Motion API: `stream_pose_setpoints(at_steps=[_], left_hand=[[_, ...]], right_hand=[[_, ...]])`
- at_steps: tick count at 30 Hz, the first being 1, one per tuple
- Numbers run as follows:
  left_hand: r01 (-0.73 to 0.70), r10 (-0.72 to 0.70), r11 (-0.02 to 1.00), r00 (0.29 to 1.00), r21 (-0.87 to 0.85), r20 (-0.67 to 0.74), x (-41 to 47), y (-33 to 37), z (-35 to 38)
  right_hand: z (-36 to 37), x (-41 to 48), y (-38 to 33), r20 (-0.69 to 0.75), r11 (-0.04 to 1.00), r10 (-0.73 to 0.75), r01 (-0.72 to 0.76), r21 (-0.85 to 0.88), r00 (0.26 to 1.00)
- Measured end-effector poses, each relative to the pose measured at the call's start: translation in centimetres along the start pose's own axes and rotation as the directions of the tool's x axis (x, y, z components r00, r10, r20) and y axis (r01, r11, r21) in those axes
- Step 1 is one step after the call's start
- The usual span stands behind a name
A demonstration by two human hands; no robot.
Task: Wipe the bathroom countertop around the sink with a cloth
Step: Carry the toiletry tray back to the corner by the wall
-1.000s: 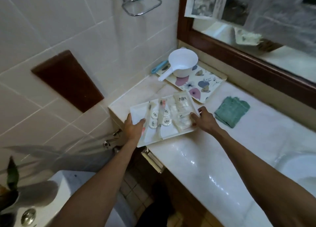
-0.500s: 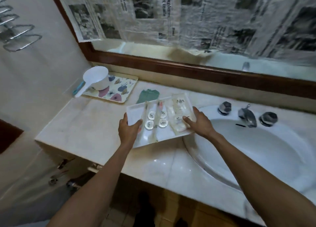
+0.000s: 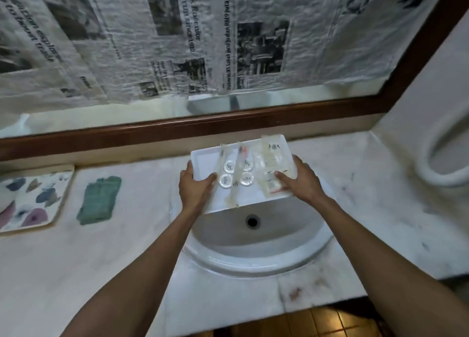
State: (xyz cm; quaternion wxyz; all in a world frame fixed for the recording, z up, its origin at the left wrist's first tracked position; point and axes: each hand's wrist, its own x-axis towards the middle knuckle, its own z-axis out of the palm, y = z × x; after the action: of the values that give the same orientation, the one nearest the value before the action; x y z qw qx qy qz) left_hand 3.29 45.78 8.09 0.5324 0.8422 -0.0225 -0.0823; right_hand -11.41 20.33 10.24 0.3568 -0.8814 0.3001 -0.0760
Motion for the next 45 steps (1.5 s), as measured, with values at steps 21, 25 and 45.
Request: stream_pose_setpoints(at_steps=[21, 25, 45], left_hand=[[-0.121, 0.082, 0.972, 0.977, 0.201, 0.195, 0.9, 10.9, 33.1], [-0.109, 0.052, 0.954, 0.978, 0.281, 0.204, 1.2, 11.1, 37.3], [-0.027, -0.123, 0.89, 0.947, 0.455, 0.298, 3.0, 11.5, 46.2]], right_hand=[[-16.7, 10.1, 23.0, -0.125, 0.933, 0.357, -0.361, -0.003, 0.926], [-17.8, 13.1, 26.0, -0.076, 0.923, 0.383, -0.385, -0.006, 0.921], [-20.4, 18.0, 32.3, 0.146, 0.935, 0.351, -0.337, -0.11, 0.925]])
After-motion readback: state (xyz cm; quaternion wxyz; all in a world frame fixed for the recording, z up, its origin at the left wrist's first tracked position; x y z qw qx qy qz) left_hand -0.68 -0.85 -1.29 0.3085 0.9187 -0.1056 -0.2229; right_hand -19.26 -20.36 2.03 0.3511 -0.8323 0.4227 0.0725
